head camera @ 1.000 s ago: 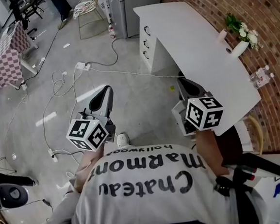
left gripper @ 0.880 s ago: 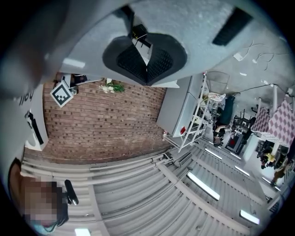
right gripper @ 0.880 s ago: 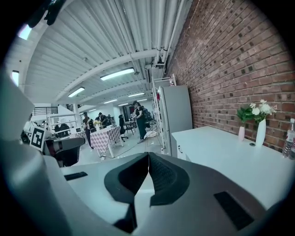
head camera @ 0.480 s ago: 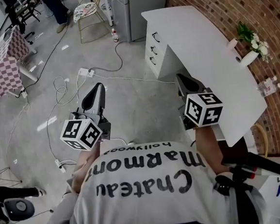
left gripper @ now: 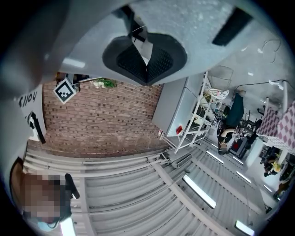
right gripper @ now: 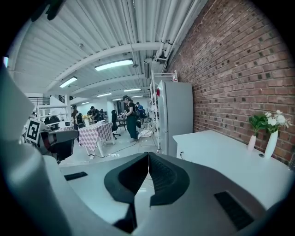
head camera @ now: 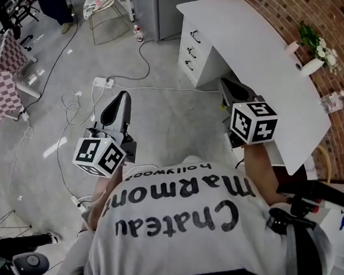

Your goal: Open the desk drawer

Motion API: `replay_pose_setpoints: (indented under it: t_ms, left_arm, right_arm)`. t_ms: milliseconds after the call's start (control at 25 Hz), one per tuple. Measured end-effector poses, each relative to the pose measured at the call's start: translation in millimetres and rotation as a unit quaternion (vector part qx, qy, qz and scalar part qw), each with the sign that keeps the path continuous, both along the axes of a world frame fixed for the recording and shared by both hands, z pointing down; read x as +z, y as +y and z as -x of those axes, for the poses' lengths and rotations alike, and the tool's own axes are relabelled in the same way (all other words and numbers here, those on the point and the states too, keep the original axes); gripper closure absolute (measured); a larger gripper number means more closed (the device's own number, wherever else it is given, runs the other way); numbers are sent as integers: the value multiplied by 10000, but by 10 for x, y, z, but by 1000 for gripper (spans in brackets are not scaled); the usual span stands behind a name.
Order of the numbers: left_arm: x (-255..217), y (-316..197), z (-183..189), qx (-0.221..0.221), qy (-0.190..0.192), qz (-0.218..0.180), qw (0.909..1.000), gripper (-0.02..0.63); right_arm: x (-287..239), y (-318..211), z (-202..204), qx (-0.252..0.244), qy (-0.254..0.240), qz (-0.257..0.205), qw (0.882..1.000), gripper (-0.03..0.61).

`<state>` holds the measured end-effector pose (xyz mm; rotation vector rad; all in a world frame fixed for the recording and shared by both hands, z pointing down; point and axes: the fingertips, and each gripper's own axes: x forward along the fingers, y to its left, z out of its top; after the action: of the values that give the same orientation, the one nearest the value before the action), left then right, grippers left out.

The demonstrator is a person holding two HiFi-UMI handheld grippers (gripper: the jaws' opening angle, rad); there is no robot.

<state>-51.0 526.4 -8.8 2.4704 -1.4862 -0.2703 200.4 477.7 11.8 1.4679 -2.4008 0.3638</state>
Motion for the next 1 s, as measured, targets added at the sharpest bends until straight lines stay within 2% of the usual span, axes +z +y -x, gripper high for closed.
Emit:
replay_pose_setpoints:
  t_ms: [160, 360, 440, 680, 1000]
  left_arm:
    - [104, -148, -30, 73, 40, 40, 10000, 598]
    - [173, -509, -69, 98, 11, 103, 9999, 598]
    - [155, -717, -76, 63, -19, 62, 10000, 598]
    - [67, -1386, -124, -154, -45, -26, 9999, 598]
    - [20, -2184, -263, -362, 17, -207, 9991, 598]
  right_arm:
    - [123, -130, 6, -10, 155, 100, 9998, 563]
    - [174, -556, -24, -40, 229, 105, 9997, 563]
    - [145, -796, -30, -65, 131, 65, 9999, 563]
    - [-30, -1607, 11, -274, -602, 48, 9978, 563]
    - [-77, -2477, -190, -415, -494, -157, 9978, 563]
